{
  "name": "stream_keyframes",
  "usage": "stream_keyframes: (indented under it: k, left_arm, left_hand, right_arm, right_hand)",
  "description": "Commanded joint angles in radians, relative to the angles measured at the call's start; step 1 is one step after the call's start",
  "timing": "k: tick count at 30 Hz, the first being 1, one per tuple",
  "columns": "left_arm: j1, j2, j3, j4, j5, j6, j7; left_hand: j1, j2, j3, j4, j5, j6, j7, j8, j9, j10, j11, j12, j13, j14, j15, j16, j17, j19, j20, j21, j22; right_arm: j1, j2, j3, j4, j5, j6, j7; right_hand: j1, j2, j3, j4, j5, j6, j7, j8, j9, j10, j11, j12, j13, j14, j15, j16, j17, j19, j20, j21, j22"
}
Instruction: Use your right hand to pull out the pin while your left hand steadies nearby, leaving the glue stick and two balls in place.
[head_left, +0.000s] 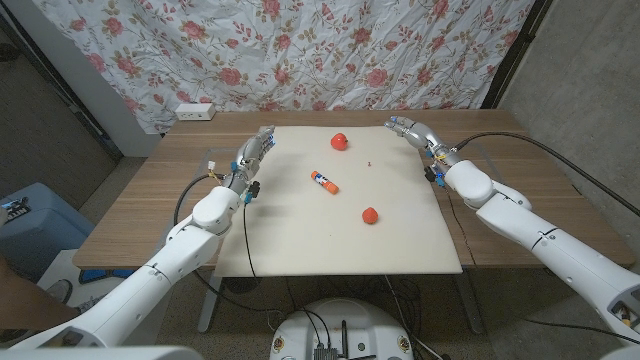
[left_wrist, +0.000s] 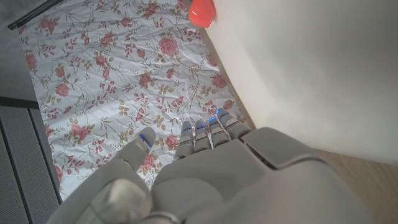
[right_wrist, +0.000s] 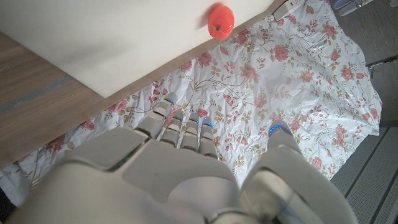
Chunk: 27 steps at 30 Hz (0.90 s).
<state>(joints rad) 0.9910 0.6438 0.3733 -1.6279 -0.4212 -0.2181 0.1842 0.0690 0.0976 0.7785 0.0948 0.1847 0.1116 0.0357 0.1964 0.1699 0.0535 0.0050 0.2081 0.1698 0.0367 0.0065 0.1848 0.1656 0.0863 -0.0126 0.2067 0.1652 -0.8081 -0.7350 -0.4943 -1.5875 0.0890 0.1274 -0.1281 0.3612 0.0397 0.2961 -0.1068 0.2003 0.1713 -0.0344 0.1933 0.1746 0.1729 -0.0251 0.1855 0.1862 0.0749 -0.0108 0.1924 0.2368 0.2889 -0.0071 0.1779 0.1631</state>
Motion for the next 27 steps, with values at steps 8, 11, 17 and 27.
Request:
stream_keyframes:
  k: [8, 11, 17, 27]
  left_arm:
    - [0.038, 0.136, 0.032, -0.212, 0.240, 0.146, 0.049]
    - [0.045, 0.142, 0.034, -0.231, 0.274, 0.166, 0.067]
    - [0.058, 0.169, 0.039, -0.271, 0.343, 0.201, 0.081]
    - [0.073, 0.224, 0.047, -0.329, 0.450, 0.255, 0.070]
  left_hand:
    - [0.020, 0.097, 0.010, -0.007, -0.003, 0.021, -0.005, 0.002, 0.005, 0.014, -0.006, -0.002, 0.004, 0.014, -0.004, -0.001, 0.002, 0.015, -0.007, -0.003, 0.005]
    - [0.022, 0.098, 0.012, -0.008, -0.003, 0.022, -0.005, 0.001, 0.005, 0.017, -0.009, -0.003, 0.004, 0.016, -0.004, -0.001, 0.002, 0.016, -0.008, -0.004, 0.005]
    - [0.023, 0.100, 0.013, -0.006, -0.004, 0.021, -0.012, -0.002, 0.005, 0.017, -0.010, -0.005, 0.004, 0.015, -0.006, -0.001, 0.004, 0.016, -0.013, -0.005, 0.005]
    - [0.021, 0.101, 0.013, 0.005, -0.006, 0.022, -0.020, -0.006, 0.005, 0.016, -0.022, -0.008, 0.004, 0.013, -0.013, 0.000, 0.008, 0.019, -0.020, -0.006, 0.005]
  right_arm:
    - [0.000, 0.010, 0.004, 0.022, -0.009, 0.036, -0.008]
    - [0.002, 0.015, 0.004, 0.031, -0.010, 0.047, -0.011]
    - [0.005, 0.022, 0.004, 0.044, -0.013, 0.055, -0.017]
    - [0.009, 0.040, 0.005, 0.071, -0.012, 0.072, -0.032]
  right_hand:
    - [0.013, -0.004, 0.001, -0.009, -0.006, 0.015, -0.008, 0.003, 0.004, 0.000, -0.004, 0.006, 0.003, 0.004, 0.000, 0.009, -0.002, 0.002, -0.002, 0.007, 0.002]
    - [0.013, -0.003, 0.001, -0.010, -0.007, 0.017, -0.006, 0.003, 0.004, 0.003, -0.003, 0.007, 0.003, 0.006, -0.003, 0.010, -0.002, 0.003, -0.003, 0.007, 0.002]
    - [0.008, 0.000, -0.002, -0.009, -0.009, 0.018, -0.009, 0.001, 0.004, 0.002, -0.007, 0.007, 0.003, 0.004, -0.005, 0.012, -0.003, 0.002, -0.008, 0.007, 0.002]
    - [-0.002, 0.003, -0.008, -0.007, -0.011, 0.021, -0.008, 0.000, 0.004, 0.004, -0.007, 0.008, 0.003, 0.004, -0.004, 0.015, -0.003, 0.003, -0.007, 0.007, 0.002]
